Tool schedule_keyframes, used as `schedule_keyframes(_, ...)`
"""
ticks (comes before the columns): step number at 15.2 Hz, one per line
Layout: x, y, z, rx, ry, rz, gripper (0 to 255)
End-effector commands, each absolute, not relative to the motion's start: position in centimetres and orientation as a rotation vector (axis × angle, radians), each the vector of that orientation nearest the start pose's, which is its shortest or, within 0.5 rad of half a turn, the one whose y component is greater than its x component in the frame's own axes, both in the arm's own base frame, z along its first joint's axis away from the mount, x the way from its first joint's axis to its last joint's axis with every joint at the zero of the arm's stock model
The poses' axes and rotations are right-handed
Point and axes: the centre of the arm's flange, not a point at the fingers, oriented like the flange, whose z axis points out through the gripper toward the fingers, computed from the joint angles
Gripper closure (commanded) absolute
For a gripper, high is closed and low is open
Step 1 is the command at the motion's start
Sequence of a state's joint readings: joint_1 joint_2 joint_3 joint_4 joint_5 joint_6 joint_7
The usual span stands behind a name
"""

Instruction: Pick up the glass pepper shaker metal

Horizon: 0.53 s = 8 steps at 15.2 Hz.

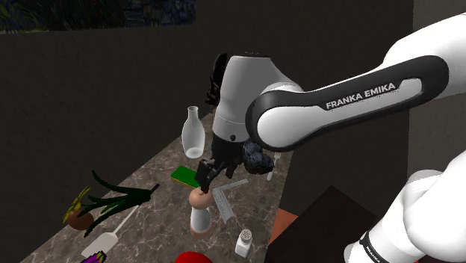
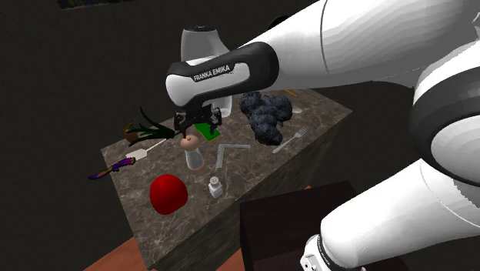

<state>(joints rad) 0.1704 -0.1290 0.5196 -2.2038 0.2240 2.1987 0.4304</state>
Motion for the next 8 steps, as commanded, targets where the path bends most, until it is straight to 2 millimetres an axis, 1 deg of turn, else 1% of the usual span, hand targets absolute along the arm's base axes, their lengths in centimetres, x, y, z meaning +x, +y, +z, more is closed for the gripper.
schedule_keyframes(1,39.6,36.6,42.8,-2.965,-0.203,-0.038,0)
schedule_keyframes(2,39.9,37.5,42.4,-2.963,-0.203,-0.036,0)
schedule_keyframes(8,39.9,37.5,39.2,-2.963,-0.203,-0.036,0)
